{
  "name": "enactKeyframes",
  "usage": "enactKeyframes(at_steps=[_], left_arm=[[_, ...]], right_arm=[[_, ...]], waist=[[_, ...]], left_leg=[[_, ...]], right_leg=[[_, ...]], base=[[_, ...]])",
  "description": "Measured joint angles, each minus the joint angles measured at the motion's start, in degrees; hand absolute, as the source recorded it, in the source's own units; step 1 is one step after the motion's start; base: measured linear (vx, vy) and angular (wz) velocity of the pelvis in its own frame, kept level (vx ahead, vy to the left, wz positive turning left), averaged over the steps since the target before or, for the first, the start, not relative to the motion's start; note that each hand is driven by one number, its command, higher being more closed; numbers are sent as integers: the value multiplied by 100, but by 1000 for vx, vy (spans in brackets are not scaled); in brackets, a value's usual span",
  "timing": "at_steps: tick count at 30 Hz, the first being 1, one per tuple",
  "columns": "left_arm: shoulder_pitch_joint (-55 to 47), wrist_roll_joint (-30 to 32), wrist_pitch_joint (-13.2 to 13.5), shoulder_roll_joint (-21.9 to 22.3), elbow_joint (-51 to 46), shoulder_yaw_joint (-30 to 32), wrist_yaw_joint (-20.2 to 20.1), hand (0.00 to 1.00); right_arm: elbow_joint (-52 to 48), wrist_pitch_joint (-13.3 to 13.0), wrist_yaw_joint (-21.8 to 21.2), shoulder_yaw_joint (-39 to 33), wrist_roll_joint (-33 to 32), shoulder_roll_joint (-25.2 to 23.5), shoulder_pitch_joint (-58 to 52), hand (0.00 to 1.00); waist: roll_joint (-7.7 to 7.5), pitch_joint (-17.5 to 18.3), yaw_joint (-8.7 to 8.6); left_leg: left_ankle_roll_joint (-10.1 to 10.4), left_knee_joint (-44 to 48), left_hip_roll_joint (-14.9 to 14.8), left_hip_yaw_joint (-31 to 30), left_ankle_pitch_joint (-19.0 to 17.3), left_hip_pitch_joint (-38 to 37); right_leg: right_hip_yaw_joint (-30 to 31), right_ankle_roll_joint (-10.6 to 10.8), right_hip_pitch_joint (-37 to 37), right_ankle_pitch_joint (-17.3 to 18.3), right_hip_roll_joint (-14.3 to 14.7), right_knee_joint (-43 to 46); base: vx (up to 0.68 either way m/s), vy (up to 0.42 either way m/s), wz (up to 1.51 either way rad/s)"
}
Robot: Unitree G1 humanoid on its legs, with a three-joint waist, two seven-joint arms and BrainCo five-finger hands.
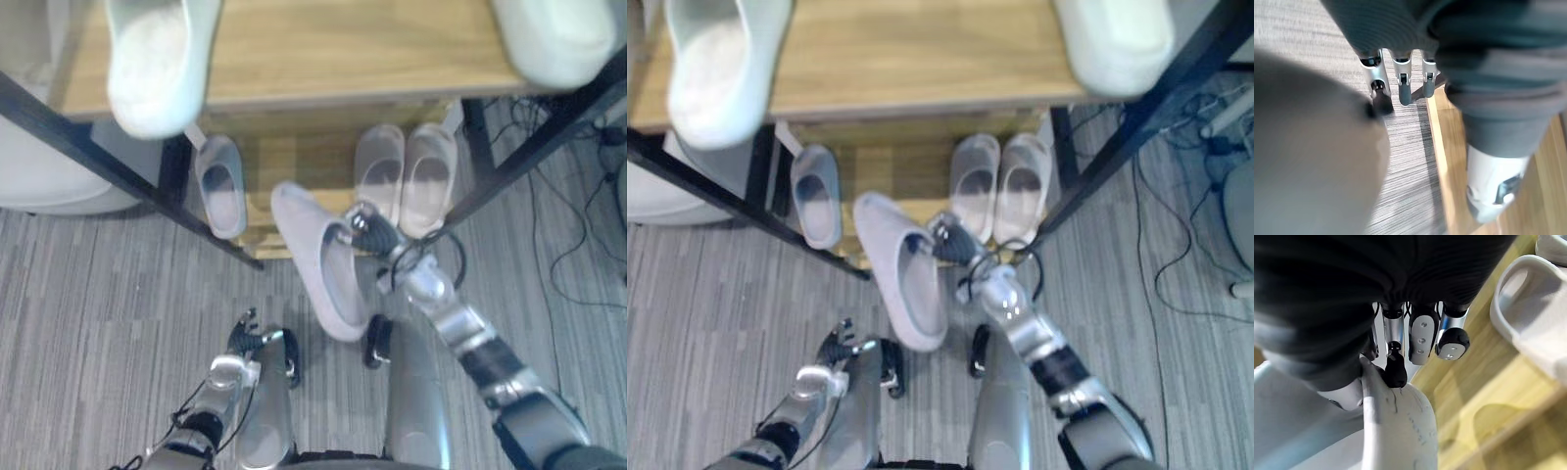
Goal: Organize the slippers on the shoe rack
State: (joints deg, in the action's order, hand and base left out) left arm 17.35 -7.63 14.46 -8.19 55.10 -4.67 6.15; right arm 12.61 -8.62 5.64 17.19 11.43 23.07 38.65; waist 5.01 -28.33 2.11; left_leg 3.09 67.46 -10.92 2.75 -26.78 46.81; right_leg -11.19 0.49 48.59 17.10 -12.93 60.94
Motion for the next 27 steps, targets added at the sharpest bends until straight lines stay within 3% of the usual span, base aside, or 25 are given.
enactKeyframes(at_steps=[6,16,27], left_arm=[[40,-166,-17,222,-740,842,-11,0],[42,-363,-18,458,-1349,1228,-5,0],[135,-586,-2,509,-1518,1223,136,0]], right_arm=[[-79,166,527,-354,277,-111,707,100],[7,649,1087,-908,682,-401,1741,100],[2073,981,1364,-1028,879,-726,3143,100]], waist=[[-21,-180,219],[-38,-188,417],[-108,-137,557]], left_leg=[[29,790,55,-231,-145,1036],[159,1093,70,-478,-102,1706],[220,1168,64,-610,-70,2018]], right_leg=[[-88,-71,920,316,-305,908],[-384,-145,1360,636,-586,1399],[-532,-155,1550,716,-626,1502]], base=[[-62,-5,18],[-3,-29,17],[8,-10,4]])
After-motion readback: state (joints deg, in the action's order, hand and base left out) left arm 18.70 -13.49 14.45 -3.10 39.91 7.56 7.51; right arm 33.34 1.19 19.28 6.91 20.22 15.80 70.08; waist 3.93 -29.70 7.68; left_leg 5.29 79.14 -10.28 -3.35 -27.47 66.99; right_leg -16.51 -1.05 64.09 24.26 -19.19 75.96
